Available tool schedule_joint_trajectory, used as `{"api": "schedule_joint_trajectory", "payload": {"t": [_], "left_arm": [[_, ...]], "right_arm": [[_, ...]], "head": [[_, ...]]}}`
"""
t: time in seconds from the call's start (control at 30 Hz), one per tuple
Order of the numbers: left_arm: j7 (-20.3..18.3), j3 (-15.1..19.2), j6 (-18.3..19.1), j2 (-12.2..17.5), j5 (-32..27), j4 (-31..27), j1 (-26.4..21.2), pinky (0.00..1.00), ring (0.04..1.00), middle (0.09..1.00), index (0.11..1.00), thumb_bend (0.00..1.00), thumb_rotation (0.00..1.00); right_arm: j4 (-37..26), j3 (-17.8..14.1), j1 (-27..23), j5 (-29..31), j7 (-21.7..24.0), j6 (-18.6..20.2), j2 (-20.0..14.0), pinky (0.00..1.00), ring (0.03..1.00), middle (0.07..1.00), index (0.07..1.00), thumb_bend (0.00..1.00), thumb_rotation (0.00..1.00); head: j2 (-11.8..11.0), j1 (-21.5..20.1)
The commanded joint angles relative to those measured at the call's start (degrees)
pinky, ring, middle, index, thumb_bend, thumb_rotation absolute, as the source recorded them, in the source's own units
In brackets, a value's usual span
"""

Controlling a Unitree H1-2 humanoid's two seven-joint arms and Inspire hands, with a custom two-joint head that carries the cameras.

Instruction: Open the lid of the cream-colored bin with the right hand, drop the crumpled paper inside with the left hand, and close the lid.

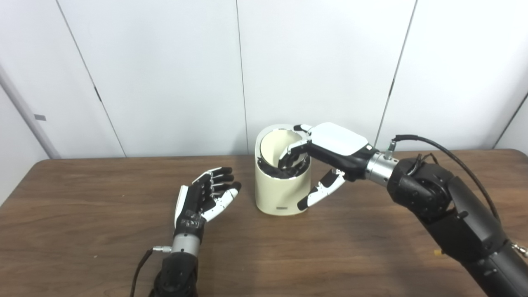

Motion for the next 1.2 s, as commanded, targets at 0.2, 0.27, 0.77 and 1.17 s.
{"api": "schedule_joint_trajectory", "payload": {"t": [0.2,0.27,0.77,1.17], "left_arm": [[0.68,-0.18,-0.27,-0.66,0.35,-2.59,-0.91,0.58,0.658,0.700,0.714,0.60,0.27],[0.63,-0.17,-0.36,-0.63,0.32,-2.48,-0.89,0.58,0.658,0.701,0.714,0.60,0.27],[0.32,0.14,-1.09,-0.15,-0.18,-1.38,-1.34,0.58,0.666,0.709,0.717,0.61,0.26],[0.01,0.10,-1.28,0.28,-0.37,-1.55,-1.56,0.57,0.668,0.710,0.718,0.61,0.28]], "right_arm": [[2.67,3.70,0.82,-3.35,6.15,3.41,-0.39,0.94,0.691,0.703,0.709,0.68,0.55],[3.07,3.58,0.82,-3.01,6.21,3.83,-0.29,0.94,0.692,0.704,0.710,0.68,0.55],[0.07,-1.55,0.40,2.14,4.90,7.88,-0.15,0.94,0.687,0.701,0.710,0.65,0.46],[-2.07,-15.12,1.49,11.69,-2.40,9.47,2.24,0.71,0.754,0.751,0.759,0.64,0.41]], "head": [[0.24,0.27],[0.24,0.37],[-0.17,-0.25],[-0.29,-0.21]]}}
